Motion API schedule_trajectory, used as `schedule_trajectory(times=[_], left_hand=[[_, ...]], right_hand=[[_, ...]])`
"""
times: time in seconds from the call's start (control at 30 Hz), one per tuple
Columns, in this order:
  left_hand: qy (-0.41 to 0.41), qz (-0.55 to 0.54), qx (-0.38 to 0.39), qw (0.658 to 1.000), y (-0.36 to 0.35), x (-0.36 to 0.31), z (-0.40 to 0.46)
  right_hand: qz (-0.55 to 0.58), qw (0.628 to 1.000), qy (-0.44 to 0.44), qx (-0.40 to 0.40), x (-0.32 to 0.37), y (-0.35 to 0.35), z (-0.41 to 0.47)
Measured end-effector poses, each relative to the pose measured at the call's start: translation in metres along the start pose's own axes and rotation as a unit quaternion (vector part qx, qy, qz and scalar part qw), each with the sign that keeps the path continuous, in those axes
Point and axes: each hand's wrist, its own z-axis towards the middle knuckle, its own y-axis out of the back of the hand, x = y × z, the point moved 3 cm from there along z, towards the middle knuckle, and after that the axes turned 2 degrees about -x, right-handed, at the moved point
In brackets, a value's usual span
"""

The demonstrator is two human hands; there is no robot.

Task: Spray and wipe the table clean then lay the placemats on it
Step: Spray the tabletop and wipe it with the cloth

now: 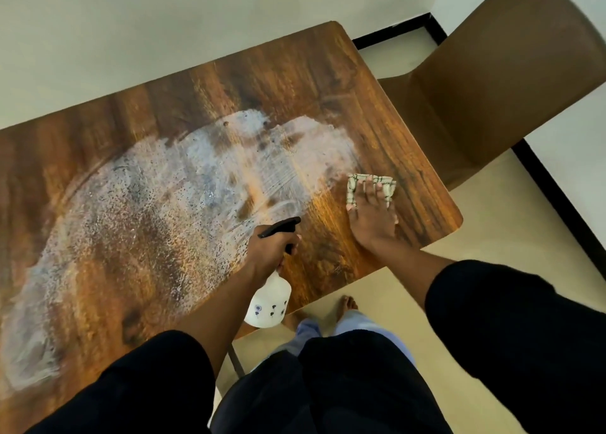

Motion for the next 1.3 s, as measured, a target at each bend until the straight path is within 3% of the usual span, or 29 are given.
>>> schedule_trajectory(times=[0.17, 0.27, 0.4, 0.63, 0.8, 1.03, 1.17, 1.3], left_hand=[[0.016, 0.028, 0.001, 0.999, -0.002, -0.006, 0.006], [0.024, 0.028, 0.001, 0.999, -0.007, -0.011, 0.012], [0.022, 0.015, -0.014, 1.000, -0.017, -0.019, 0.027], [0.021, -0.062, -0.065, 0.996, -0.034, -0.042, 0.051], [0.075, -0.104, -0.173, 0.976, -0.037, -0.044, 0.060], [0.089, -0.143, -0.224, 0.960, -0.035, -0.042, 0.057], [0.092, -0.168, -0.286, 0.939, -0.031, -0.041, 0.052], [0.094, -0.171, -0.322, 0.926, -0.027, -0.036, 0.052]], right_hand=[[-0.045, 0.991, 0.128, 0.003, 0.038, -0.032, -0.049], [-0.088, 0.965, 0.246, 0.004, 0.032, -0.047, -0.061], [-0.117, 0.946, 0.303, 0.021, 0.007, -0.038, -0.035], [-0.082, 0.971, 0.220, 0.034, -0.032, 0.034, 0.073], [-0.073, 0.984, 0.160, 0.029, -0.058, 0.080, 0.151], [-0.058, 0.985, 0.163, -0.012, -0.020, 0.067, 0.139], [-0.078, 0.950, 0.299, 0.037, 0.030, 0.038, 0.096], [-0.136, 0.865, 0.472, 0.100, 0.054, 0.004, 0.062]])
